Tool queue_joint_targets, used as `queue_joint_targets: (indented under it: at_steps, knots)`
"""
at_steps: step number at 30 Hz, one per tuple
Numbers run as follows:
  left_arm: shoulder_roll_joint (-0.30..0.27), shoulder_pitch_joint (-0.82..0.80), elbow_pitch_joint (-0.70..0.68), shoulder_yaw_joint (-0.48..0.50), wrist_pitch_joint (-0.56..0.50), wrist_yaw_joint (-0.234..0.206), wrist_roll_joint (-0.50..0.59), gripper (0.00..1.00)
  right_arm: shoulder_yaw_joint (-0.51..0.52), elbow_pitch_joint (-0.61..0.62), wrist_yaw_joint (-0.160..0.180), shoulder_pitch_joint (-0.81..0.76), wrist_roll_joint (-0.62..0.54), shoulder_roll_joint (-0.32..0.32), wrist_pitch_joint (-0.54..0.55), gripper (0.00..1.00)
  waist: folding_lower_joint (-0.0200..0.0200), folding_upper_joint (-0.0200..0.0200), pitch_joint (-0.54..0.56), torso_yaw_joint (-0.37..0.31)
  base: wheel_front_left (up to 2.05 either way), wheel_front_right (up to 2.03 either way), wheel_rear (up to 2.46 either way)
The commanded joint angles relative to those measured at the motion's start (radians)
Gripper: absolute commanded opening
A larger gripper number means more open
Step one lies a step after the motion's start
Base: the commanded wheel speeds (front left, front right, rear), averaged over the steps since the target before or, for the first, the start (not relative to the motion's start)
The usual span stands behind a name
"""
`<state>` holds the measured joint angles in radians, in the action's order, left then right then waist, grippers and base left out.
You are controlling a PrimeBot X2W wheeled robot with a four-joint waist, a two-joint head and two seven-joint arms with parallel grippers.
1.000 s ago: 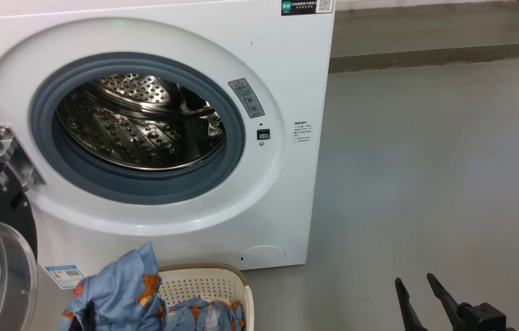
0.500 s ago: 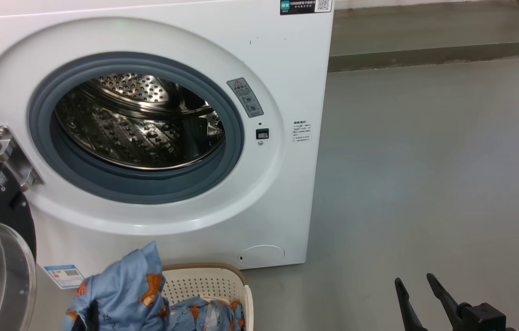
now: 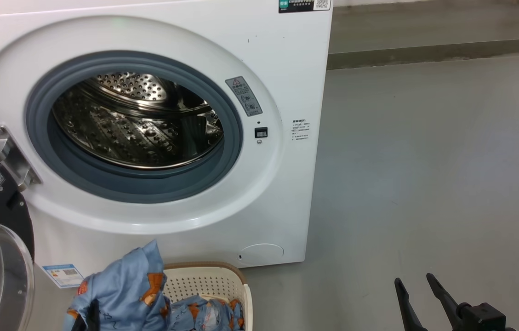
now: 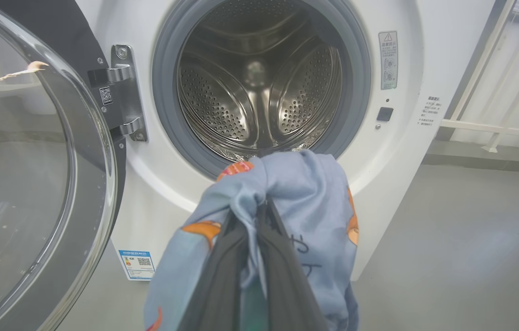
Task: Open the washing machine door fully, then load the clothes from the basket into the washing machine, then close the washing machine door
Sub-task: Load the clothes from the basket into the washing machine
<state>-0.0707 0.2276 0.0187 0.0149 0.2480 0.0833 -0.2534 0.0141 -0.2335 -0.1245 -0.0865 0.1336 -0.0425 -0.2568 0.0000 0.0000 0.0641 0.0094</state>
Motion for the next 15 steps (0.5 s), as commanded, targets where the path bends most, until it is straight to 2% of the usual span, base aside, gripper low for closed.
queue_joint_targets:
  at_steps: [1,15]
  knots:
    - [-0.007,-0.018,-0.032,0.030,0.014,-0.004,-0.007,0.00,-0.025,0.024,-0.006,0.019,0.008,-0.008,-0.005,1.00,0.0000,0.0000,-0.002,-0.001,0.00,0.00,0.00]
    - [-0.003,-0.090,0.004,0.028,0.012,-0.006,-0.054,0.00,-0.045,0.029,-0.006,0.031,0.012,-0.008,-0.005,1.00,0.0000,0.0000,-0.035,-0.032,0.00,0.00,0.00]
